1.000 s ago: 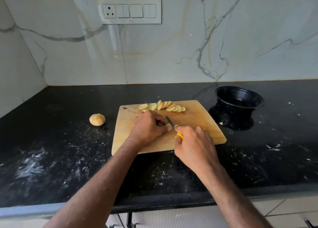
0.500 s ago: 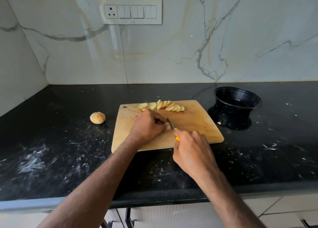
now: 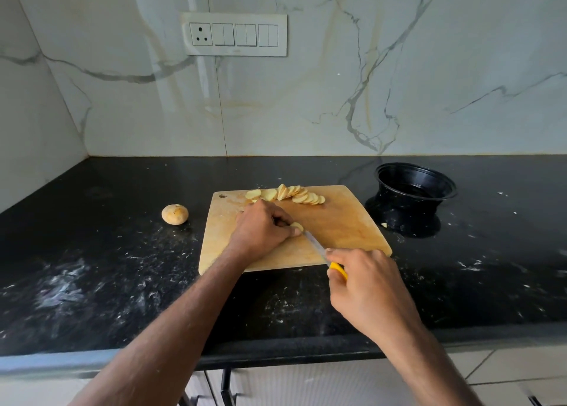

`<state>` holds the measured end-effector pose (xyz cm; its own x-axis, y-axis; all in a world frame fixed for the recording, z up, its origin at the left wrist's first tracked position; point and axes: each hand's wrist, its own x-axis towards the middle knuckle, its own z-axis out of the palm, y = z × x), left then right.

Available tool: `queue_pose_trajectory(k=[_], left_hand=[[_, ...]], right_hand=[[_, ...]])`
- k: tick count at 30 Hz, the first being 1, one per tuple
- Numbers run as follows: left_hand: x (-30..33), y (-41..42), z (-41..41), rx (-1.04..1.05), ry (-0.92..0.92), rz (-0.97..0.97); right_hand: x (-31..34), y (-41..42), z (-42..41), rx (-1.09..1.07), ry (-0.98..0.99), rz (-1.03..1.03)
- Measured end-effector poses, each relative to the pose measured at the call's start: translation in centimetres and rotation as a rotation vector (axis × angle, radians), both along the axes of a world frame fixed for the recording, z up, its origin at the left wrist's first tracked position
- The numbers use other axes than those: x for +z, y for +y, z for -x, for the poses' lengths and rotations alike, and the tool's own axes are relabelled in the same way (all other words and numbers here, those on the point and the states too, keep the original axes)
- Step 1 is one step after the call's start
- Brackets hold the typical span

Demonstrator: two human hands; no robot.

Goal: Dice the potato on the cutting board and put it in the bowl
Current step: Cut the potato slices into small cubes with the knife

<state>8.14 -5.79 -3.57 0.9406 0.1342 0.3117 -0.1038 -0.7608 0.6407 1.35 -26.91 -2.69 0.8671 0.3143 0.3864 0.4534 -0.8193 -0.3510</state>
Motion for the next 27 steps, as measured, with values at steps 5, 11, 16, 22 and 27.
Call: queue_pose_trajectory(k=[5, 11, 16, 22, 27], left_hand=[[0.0, 0.3, 0.0, -0.023, 0.005, -0.014], [-0.2, 0.3, -0.2, -0.017, -0.031, -0.011], [-0.6, 0.5, -0.5, -0.017, -0.044, -0.005], [-0.8, 0.7, -0.7, -0.026, -0.035, -0.006], [-0.7, 0.6, -0.8, -0.024, -0.032, -0.012]], right_hand=[[0.4, 0.9, -0.7, -0.019, -0.046, -0.117], [-0.5, 4.0, -2.2, -0.026, -0.042, -0.127], [-1.2, 4.7, -2.4, -0.033, -0.026, -0.078], [-0.9, 5.4, -3.0, -0.040, -0.028, 0.020], [-0.6, 5.9, -3.6, -0.004, 0.029, 0.029]])
